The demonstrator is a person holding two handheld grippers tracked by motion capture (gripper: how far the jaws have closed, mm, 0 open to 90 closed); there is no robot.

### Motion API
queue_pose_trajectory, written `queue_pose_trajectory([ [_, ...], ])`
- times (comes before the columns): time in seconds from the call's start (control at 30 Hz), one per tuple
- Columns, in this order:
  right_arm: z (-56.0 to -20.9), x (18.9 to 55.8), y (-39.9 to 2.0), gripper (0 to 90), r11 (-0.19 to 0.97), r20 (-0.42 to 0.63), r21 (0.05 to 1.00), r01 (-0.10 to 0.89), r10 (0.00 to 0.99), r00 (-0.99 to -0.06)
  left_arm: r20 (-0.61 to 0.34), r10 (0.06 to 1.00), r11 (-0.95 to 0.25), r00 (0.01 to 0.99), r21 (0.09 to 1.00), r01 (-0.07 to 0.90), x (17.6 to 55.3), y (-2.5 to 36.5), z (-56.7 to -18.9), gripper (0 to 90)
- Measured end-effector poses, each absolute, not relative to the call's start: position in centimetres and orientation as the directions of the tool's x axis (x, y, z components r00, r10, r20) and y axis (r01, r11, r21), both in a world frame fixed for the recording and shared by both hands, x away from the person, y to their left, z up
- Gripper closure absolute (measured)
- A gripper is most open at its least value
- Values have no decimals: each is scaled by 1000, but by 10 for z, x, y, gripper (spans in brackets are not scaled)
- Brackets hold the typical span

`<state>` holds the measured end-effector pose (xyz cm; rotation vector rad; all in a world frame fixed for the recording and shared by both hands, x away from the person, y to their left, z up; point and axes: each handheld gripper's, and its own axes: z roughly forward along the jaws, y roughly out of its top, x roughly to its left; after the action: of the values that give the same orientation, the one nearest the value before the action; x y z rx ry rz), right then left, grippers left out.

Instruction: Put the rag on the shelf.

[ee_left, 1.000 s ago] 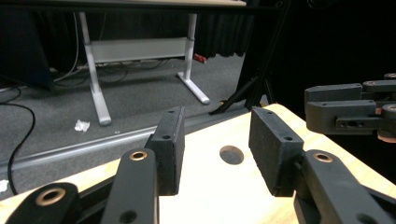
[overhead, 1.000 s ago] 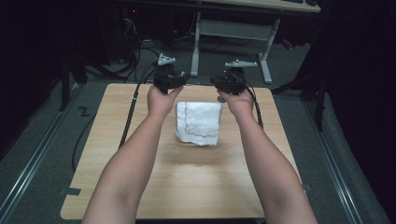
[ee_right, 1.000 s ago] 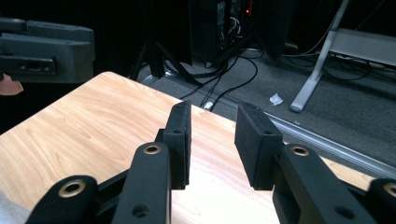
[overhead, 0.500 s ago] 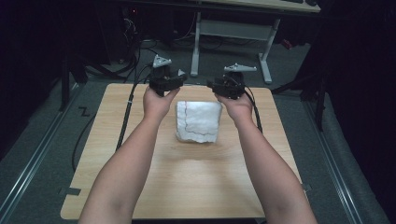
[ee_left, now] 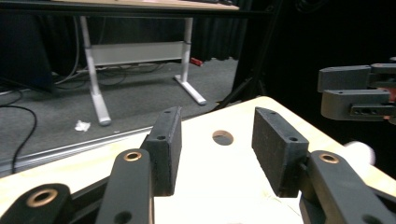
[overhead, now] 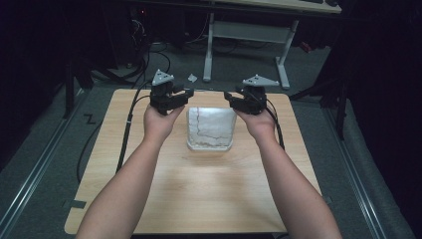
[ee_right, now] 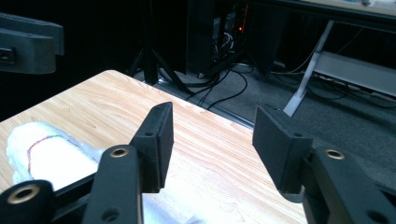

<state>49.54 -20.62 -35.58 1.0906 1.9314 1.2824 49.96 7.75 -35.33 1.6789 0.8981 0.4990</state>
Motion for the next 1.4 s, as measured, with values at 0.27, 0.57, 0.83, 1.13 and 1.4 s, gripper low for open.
queue_pose_trajectory([
  [0.27, -359, 468, -219, 447, 203, -28, 934, 295, 863, -505, -93, 765, -116, 637, 954, 278, 466, 92, -362, 508],
  [0.57, -373, 429, -229, 439, 231, -56, 931, 282, 854, -517, -39, 746, -186, 664, 946, 264, 430, 109, -380, 470],
  [0.83, -410, 392, -236, 418, 333, -83, 890, 311, 789, -609, -29, 723, -257, 690, 916, 307, 388, 120, -426, 422],
  [1.13, -473, 345, -238, 302, 337, -80, 865, 371, 824, -561, -58, 694, -331, 718, 860, 389, 338, 128, -493, 382],
  [1.4, -521, 311, -248, 276, 266, 24, 824, 501, 865, -500, -179, 677, -305, 714, 815, 493, 312, 137, -532, 413],
])
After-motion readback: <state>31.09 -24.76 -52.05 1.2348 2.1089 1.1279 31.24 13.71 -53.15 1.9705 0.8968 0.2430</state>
